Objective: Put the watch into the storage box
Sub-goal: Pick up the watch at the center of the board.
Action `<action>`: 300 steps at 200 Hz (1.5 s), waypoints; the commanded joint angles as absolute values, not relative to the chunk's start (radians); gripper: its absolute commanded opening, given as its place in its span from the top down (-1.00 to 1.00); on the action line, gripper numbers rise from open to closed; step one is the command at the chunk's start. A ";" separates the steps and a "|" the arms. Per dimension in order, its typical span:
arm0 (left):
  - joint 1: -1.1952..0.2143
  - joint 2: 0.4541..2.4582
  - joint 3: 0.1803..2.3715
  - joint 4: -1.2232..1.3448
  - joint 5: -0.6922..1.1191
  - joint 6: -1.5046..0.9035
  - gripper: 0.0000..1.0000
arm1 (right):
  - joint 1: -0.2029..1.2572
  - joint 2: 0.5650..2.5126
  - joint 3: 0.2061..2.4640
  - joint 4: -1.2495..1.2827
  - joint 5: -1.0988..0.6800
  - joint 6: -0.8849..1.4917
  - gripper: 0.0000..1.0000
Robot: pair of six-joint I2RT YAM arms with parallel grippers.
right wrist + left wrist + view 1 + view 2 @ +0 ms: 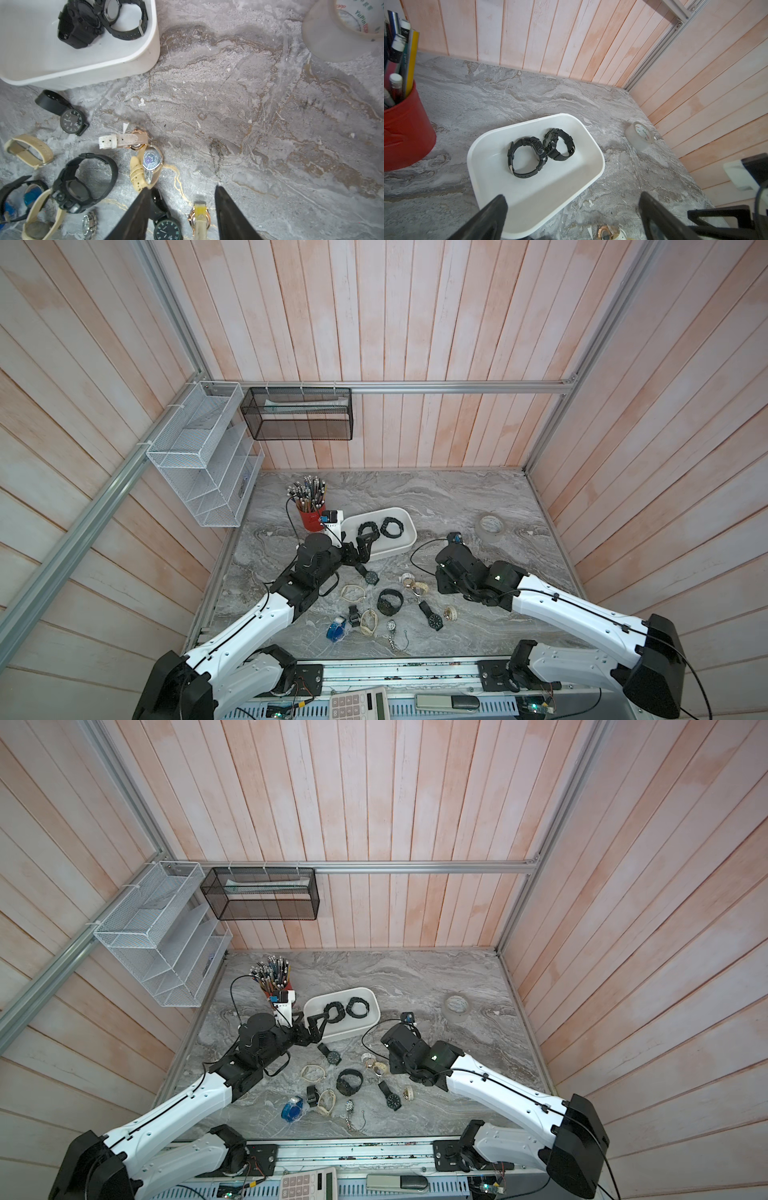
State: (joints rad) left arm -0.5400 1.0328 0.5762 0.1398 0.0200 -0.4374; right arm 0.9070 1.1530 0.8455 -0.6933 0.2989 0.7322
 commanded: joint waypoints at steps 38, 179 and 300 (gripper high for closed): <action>-0.545 1.031 0.560 0.125 0.009 -0.436 -0.99 | 0.984 1.071 0.692 -0.806 0.156 0.902 -0.19; -0.543 1.006 0.554 0.101 -0.008 -0.426 -0.99 | 0.993 1.134 0.642 -0.694 0.221 0.895 0.60; -0.542 0.904 0.511 0.045 -0.060 -0.420 -0.99 | 0.852 1.237 1.032 -0.678 0.402 0.577 0.74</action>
